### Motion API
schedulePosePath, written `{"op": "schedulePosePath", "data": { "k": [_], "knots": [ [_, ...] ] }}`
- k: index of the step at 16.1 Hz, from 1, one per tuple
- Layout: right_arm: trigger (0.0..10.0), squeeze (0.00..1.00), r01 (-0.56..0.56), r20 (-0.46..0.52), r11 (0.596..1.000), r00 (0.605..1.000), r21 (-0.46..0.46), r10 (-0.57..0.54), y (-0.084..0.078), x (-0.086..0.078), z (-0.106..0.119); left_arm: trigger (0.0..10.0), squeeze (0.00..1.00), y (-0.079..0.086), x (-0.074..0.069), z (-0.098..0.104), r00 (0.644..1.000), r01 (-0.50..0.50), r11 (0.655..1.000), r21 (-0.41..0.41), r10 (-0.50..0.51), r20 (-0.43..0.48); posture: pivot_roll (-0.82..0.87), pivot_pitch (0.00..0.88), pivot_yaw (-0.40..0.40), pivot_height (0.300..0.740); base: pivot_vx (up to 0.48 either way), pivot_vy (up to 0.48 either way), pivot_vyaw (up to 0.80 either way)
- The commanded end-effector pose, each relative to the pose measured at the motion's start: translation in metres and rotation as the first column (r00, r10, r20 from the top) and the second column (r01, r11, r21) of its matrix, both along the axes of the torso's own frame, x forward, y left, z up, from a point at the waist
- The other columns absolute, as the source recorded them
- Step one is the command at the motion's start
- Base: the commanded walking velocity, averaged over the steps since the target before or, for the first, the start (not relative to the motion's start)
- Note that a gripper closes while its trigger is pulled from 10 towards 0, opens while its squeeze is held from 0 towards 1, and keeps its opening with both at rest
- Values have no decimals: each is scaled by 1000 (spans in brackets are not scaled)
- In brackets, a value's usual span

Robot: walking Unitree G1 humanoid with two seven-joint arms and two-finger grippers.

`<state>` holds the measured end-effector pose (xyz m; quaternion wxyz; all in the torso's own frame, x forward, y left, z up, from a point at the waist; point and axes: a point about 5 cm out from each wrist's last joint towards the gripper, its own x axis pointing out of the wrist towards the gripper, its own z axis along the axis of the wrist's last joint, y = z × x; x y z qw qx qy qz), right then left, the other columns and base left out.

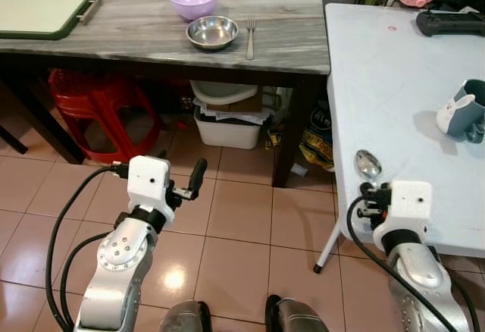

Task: Setting the table

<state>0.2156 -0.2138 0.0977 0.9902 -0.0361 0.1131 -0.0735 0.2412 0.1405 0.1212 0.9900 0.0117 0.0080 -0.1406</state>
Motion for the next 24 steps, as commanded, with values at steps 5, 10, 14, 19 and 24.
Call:
{"op": "schedulePosePath", "data": {
  "k": [5, 10, 14, 19, 24],
  "knots": [
    [10000, 847, 11, -90, 994, 996, 111, -1, -8, -4, -22, 10000, 0, 1, -3, 2, 1000, 15, 1000, 21, -15, 0, 41, 152, 64, 740, 0, 0, 0],
    [0, 0, -9, -133, 991, 991, 133, 27, -10, 0, -31, 10000, 0, 6, -4, 4, 1000, 11, 999, 37, -11, 1, 58, 159, 69, 740, 0, 0, 0],
    [0, 0, -14, -166, 992, 986, 122, 34, -7, -3, -37, 10000, 0, 6, -4, 4, 1000, 11, 999, 45, -11, 1, 61, 159, 73, 740, 0, 0, 0],
    [10000, 0, -63, -207, 998, 976, 13, 64, -6, -7, -42, 10000, 0, 7, -4, 6, 1000, 14, 998, 56, -15, 6, 65, 161, 74, 740, 0, 0, 0],
    [10000, 0, -117, -215, 987, 972, -109, 92, -5, -7, -41, 10000, 0, 8, -5, 7, 1000, 12, 998, 61, -13, 7, 68, 162, 76, 740, 0, 0, 0]
  ]
}}
